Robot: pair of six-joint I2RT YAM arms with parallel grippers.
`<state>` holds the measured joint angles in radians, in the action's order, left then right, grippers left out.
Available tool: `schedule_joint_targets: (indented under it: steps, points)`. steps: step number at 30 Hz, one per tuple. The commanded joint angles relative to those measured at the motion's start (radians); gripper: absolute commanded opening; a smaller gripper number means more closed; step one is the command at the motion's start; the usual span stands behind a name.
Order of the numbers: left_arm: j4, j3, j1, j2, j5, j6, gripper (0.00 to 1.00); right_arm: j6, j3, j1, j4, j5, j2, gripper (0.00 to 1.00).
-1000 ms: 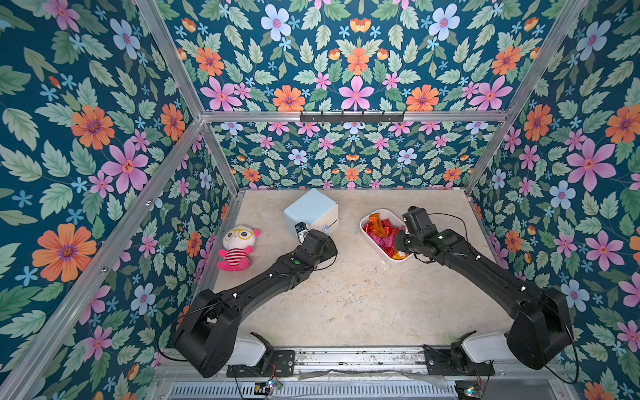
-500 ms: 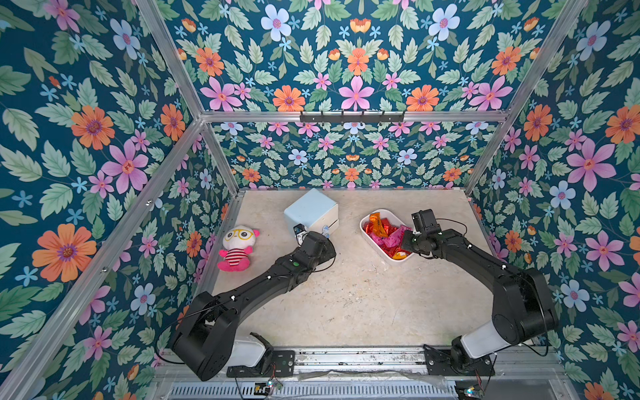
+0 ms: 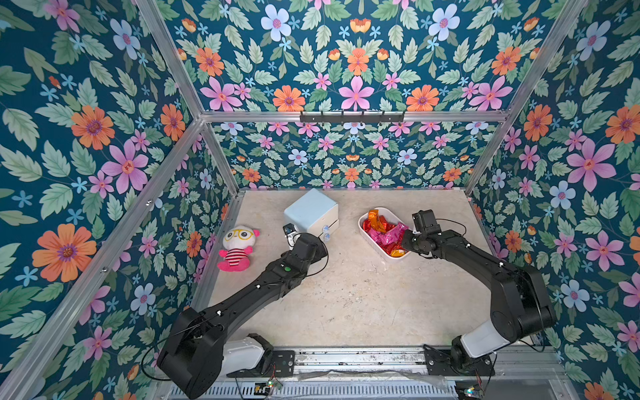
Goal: Put the tea bags into the storage box
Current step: Place the tea bag in the storage box, then reset both arms
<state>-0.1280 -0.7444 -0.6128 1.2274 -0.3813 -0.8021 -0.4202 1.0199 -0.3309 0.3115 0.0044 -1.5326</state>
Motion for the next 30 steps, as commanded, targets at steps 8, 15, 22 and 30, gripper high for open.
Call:
schedule_joint_targets:
  steps: [8, 15, 22, 30]
  points:
    - [0.234, 0.135, 0.108, -0.075, -0.353, 0.336, 0.99, 0.080, -0.097, 0.026, -0.161, 0.315, 0.219, 0.91]
    - [0.546, 0.265, 0.317, -0.037, -0.243, 0.575, 0.99, 0.130, -0.523, 0.185, -0.752, 0.427, 0.366, 0.95]
    - [0.918, 0.373, 0.436, 0.168, -0.044, 0.759, 0.99, 0.280, -0.703, 0.205, -1.151, 0.444, 0.325, 0.97]
    - [1.266, 0.417, 0.489, 0.332, 0.049, 0.840, 0.99, 0.272, -0.645, 0.207, -0.961, 0.385, 0.310, 0.97]
